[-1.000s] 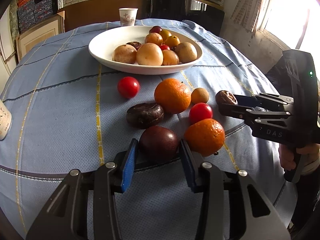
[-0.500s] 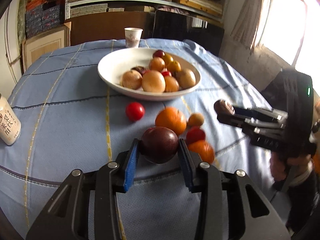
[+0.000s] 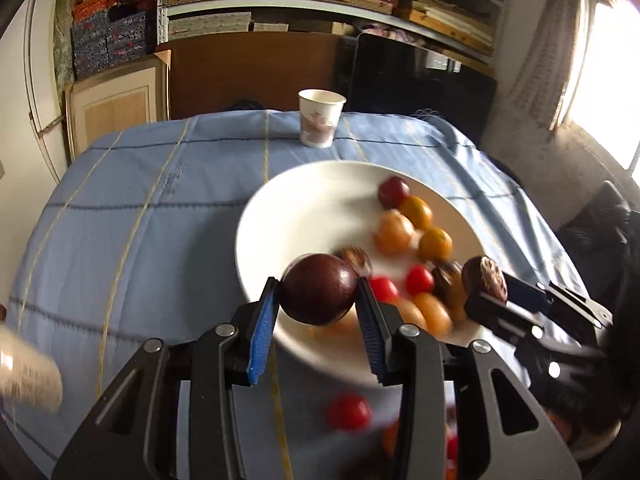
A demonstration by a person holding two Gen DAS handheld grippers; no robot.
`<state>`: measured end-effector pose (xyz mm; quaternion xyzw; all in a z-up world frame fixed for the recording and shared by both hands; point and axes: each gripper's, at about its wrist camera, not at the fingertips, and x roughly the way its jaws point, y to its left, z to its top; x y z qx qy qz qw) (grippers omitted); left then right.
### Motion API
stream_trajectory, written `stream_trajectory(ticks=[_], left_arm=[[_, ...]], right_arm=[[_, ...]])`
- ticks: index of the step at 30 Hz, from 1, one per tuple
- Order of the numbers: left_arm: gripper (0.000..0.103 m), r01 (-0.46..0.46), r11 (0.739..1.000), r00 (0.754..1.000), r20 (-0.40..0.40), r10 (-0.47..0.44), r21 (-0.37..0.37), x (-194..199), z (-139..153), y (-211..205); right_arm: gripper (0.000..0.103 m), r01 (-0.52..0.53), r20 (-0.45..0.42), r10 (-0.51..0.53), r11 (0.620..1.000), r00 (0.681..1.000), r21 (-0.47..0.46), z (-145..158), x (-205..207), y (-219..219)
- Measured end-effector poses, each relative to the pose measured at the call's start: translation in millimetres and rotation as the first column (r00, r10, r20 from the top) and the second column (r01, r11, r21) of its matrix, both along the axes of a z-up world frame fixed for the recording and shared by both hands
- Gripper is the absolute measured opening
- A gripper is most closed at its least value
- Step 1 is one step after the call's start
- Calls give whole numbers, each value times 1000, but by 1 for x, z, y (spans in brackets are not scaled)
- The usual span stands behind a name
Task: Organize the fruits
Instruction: 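Carry both fruits over the white plate and open both tools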
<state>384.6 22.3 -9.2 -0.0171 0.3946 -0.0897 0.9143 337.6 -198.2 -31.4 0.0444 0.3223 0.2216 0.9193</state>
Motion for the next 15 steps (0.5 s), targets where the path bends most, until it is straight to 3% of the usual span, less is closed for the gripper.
stream_trajectory(ticks=[5,15], left_arm=[[39,-12,1000,1000,-25,12,12,36,-11,-3],[40,-12,999,999,-42,14,49,50,-26,-15]], right_arm=[[43,-7,-26,7,1000,1000,4,-9,31,11],[43,-1,-42,2,1000,999,17,-13,45,8]])
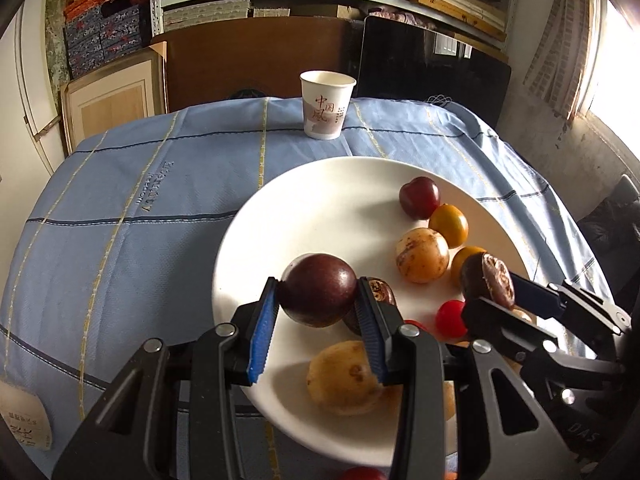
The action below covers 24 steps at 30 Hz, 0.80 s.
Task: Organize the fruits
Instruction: 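Carry both fruits over the white plate and open both tools, then move both open tools back to the fruit pile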
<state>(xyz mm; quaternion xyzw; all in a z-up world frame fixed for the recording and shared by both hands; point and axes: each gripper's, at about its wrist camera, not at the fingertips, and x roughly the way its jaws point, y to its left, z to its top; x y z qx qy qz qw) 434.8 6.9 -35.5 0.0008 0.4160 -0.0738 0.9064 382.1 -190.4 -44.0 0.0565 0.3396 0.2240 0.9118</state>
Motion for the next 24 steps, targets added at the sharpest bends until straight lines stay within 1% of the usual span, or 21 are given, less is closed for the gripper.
stream_trajectory(ticks=[1,2,3,5,7,8,10,11,13,14,16,18,20,22,24], left_arm=[[44,-12,1000,1000,-2,12,10,-1,1,-1],[57,-23,1000,1000,8,23,21,-3,3,-1],[65,-31,999,999,27,30,32,-8,8,-2],[71,-31,998,996,84,26,62,-24,21,-4],[77,-28,996,992,122,17,88,-40,33,-7],[82,-29,995,989,146,15,96,-52,40,-7],[89,-56,993,983,179,36,108,-70,48,-5],[95,-75,992,980,193,54,104,-83,49,-1],[97,-99,992,974,213,81,74,-102,49,7],[97,-117,992,971,215,103,52,-114,45,12],[98,-134,991,970,205,128,14,-131,36,20],[98,-152,988,973,170,153,-23,-146,21,29],[98,-163,986,980,110,167,-40,-157,3,32],[98,-160,987,985,68,161,-21,-164,-7,31],[98,-168,985,982,93,164,34,-175,-6,29]], right_arm=[[44,0,-4,0,1000,1000,4,0,-1,-1],[47,7,-6,-7,1000,1000,11,2,-2,-2],[49,11,-1,-11,1000,1000,23,5,-4,-4],[50,11,21,-11,999,1000,35,14,-11,-5],[52,6,46,-8,999,999,37,24,-21,-5],[55,5,54,-7,999,999,40,27,-24,-6],[57,3,64,-6,999,998,49,32,-35,-8],[58,3,66,-6,999,998,47,33,-42,-9],[60,16,76,-19,999,997,37,32,-56,-13],[64,28,79,-30,999,996,33,30,-64,-17],[66,45,78,-47,999,996,31,25,-77,-24],[67,63,68,-63,998,996,15,14,-92,-32],[67,67,46,-67,998,997,-4,1,-103,-35],[67,80,12,-80,997,997,-23,-10,-111,-36],[67,61,-22,-61,998,998,1,-15,-121,-35]])
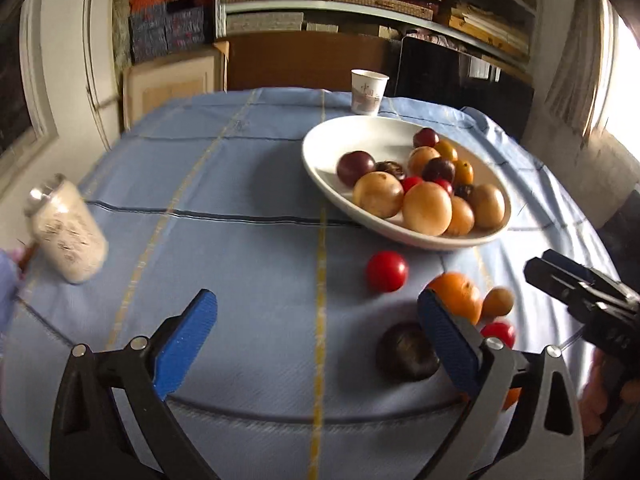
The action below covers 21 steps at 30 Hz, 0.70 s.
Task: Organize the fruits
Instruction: 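Move both open tools back to the fruit pile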
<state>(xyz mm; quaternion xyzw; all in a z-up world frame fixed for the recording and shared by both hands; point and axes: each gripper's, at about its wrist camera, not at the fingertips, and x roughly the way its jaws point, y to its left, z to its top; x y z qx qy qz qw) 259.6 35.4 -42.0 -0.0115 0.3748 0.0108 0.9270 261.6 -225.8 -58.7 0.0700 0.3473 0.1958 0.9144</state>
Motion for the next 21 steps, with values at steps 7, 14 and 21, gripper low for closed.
stream_trajectory(ticks=[7,14,21], left_arm=[[99,-78,997,997,13,77,19,-19,1,19],[99,-83,995,993,-91,78,-58,-12,-14,28],[99,-101,994,986,-137,95,-41,-7,-21,30]], right_arm=[[76,-5,9,5,999,1000,53,5,-20,-3],[77,17,-79,-12,998,997,56,-2,-17,-5],[82,-61,-138,69,996,988,59,-12,-32,15]])
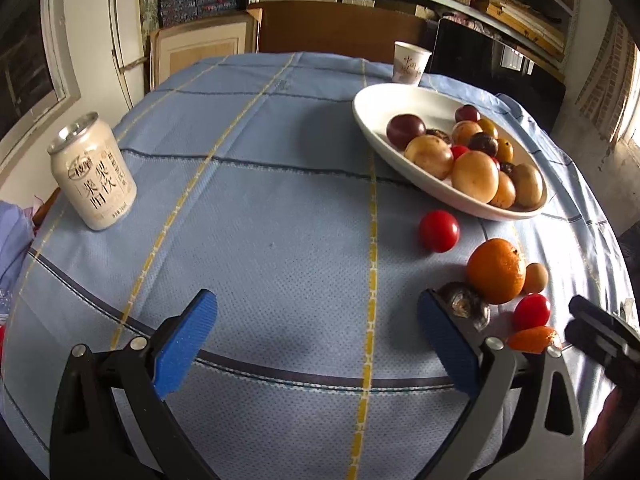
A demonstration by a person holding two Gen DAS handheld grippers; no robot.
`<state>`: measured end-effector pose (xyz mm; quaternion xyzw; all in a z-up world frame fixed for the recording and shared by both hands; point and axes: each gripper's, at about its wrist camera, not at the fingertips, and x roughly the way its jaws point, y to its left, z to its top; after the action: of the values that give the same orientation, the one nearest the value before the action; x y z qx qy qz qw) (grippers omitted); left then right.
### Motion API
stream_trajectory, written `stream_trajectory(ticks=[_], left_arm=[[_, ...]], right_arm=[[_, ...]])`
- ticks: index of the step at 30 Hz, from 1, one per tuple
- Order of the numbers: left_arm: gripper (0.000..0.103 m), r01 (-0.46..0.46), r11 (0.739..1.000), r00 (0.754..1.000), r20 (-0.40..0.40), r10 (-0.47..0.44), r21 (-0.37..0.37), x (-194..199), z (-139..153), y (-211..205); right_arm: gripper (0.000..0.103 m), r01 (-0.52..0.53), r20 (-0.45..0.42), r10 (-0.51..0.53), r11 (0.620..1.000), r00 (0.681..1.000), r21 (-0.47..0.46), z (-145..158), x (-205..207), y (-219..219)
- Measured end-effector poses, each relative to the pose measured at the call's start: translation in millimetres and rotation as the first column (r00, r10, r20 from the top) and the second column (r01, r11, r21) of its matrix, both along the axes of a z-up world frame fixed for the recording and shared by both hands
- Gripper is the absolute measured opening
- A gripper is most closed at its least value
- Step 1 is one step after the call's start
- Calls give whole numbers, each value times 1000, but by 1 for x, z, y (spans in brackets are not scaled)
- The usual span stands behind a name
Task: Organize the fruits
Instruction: 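Move both open tools back to the fruit pile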
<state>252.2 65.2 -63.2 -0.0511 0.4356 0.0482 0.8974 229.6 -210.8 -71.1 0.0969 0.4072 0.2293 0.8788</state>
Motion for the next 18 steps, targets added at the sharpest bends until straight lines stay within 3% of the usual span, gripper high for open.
stream_trajectory(ticks=[7,18], left_arm=[[99,-17,1000,1000,-20,17,-15,1,-2,5],[99,6,1000,1000,-26,-6,3,0,-2,-1]], right_arm=[[87,-83,69,89,993,994,-88,4,-22,25],[87,-94,2,95,992,995,-86,-5,-19,27]])
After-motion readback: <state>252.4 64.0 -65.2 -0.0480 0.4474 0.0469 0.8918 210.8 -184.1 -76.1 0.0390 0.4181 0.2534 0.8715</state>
